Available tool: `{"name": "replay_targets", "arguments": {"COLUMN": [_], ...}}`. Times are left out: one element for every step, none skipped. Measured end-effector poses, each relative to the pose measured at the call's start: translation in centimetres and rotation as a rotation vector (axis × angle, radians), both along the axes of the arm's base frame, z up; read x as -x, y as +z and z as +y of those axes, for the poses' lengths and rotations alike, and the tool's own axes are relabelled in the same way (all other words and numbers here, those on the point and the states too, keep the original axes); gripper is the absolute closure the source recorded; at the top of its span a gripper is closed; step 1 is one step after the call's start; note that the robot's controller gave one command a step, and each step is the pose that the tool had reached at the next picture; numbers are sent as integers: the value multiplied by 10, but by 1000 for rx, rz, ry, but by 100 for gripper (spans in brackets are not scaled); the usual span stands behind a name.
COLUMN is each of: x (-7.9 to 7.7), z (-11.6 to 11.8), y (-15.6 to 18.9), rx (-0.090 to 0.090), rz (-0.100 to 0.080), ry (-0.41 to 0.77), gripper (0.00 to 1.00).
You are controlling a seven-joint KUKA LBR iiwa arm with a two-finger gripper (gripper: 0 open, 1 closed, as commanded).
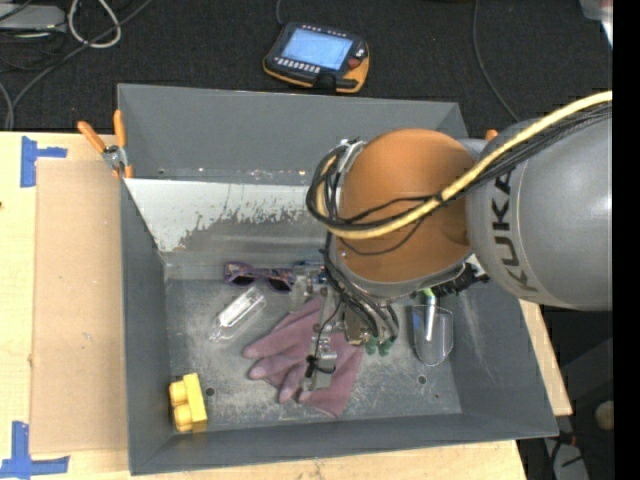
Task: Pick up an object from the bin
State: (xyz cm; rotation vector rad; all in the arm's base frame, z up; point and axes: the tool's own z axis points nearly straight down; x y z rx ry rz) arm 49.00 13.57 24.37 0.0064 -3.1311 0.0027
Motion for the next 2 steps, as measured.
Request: {"name": "replay_targets", "arguments": {"x": [-2,-62], "z": [-1,-41], "y": [4,-129], "rx": [-2,-3], "rz": [-8,-9], "ry": [-7,77], "gripper": [0,0]}}
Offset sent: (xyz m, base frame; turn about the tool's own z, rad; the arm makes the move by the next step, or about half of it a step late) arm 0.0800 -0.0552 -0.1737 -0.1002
